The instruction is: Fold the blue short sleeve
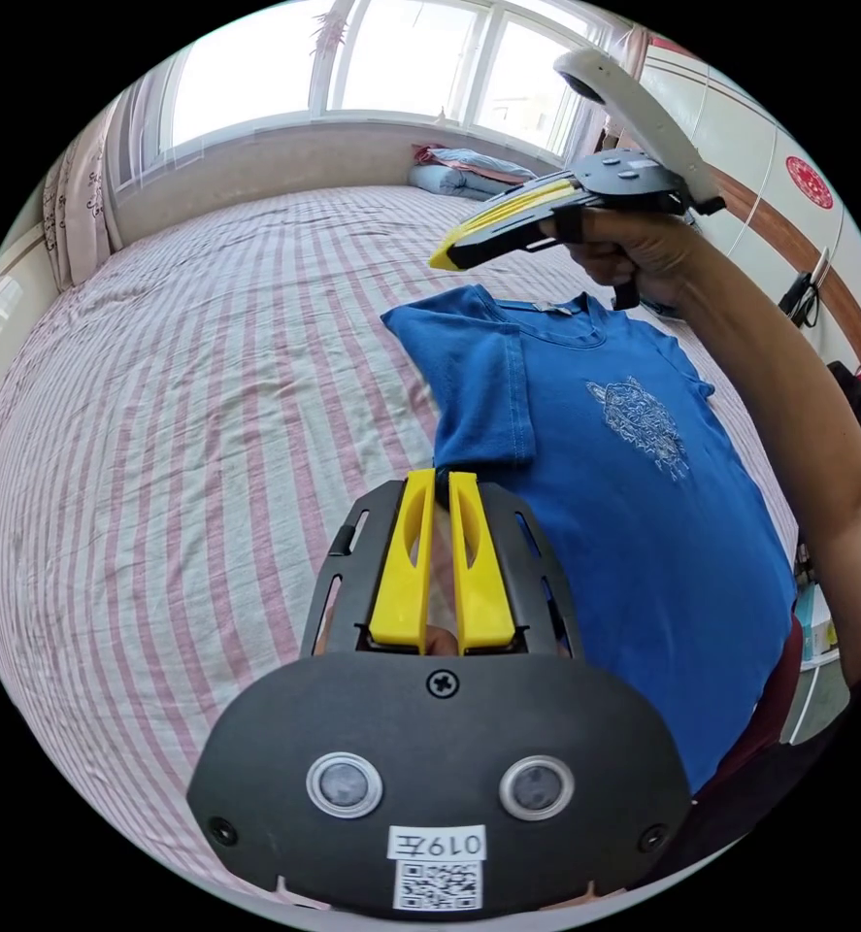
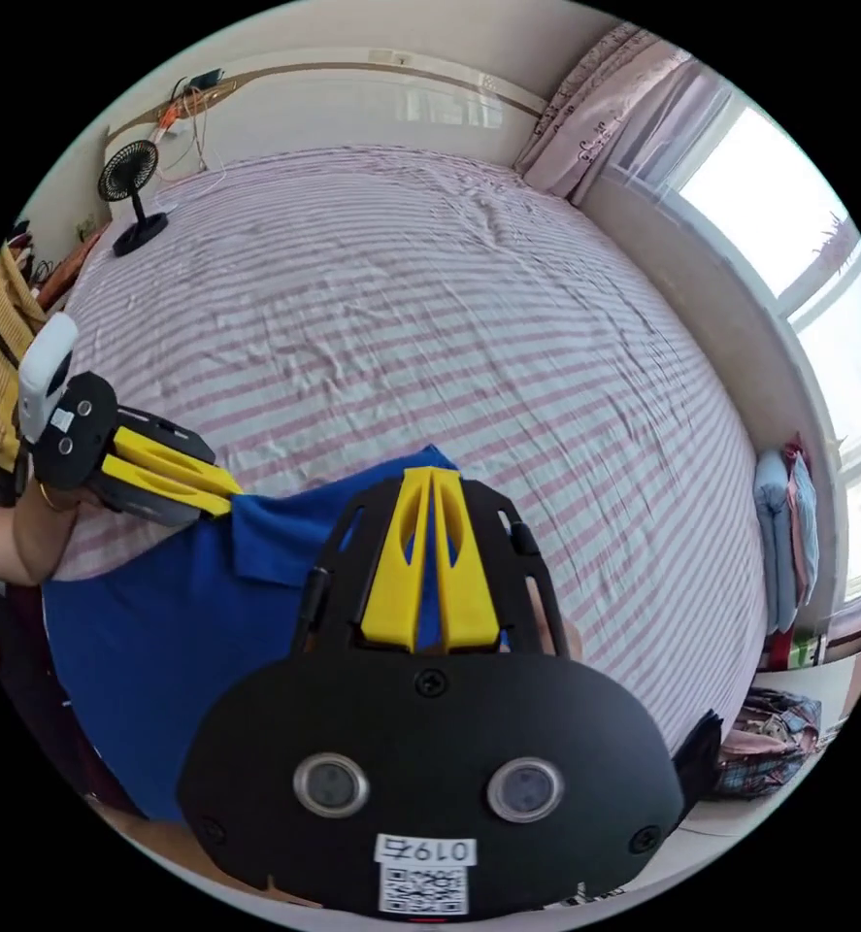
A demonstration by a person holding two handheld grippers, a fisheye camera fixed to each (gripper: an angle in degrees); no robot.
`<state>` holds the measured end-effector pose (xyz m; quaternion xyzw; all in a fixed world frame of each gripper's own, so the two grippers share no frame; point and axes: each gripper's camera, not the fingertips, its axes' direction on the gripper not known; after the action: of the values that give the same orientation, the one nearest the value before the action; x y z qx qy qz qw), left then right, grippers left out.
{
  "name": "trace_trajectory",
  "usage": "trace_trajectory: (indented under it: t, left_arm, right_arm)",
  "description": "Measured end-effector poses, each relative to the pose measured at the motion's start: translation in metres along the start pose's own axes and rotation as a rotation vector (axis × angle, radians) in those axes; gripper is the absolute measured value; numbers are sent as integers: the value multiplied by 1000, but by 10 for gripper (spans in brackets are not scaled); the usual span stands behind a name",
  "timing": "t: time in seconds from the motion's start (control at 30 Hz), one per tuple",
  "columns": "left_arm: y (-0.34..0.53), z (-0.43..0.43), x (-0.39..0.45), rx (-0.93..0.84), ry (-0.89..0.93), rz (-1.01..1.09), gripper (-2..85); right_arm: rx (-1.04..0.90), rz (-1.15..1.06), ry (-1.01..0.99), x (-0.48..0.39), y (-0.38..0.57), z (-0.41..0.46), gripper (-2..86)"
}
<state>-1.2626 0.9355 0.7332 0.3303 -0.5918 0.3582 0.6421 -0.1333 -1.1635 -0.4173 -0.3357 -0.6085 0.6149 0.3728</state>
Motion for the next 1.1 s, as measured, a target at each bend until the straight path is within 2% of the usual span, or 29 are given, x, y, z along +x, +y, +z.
trace_trajectory:
  t: [0.17,0.23,0.3,0.53,0.7,0.9,1.0,1.1]
  left_arm:
    - [15,6,9,1,14,-7,19]
    - [21,9,12,1,19,-9,20]
    - [26,12,16,1,20,-10,21]
    - [51,27,29,2,28,-13,21]
    - [69,40,37,3,31,-15,18]
    - [94,61,46,2,21,-13,18]
    - [107,72,50,1,13,-11,17]
    - [121,86,50,0,15,-12,17]
  right_arm:
    - [-58,82,-85,-6,-32,28,4]
    - [-138,58,-84,-10,-43,44,67]
    - [-197,65,-146,-6,-50,55,92]
    - [-302,75,-276,9,-48,82,88]
    - [-299,42,-343,-3,-38,93,81]
    - [-209,15,-336,-22,-18,85,13]
    - [-84,72,-336,-24,-1,76,11]
    - [-89,93,-308,-39,15,84,33]
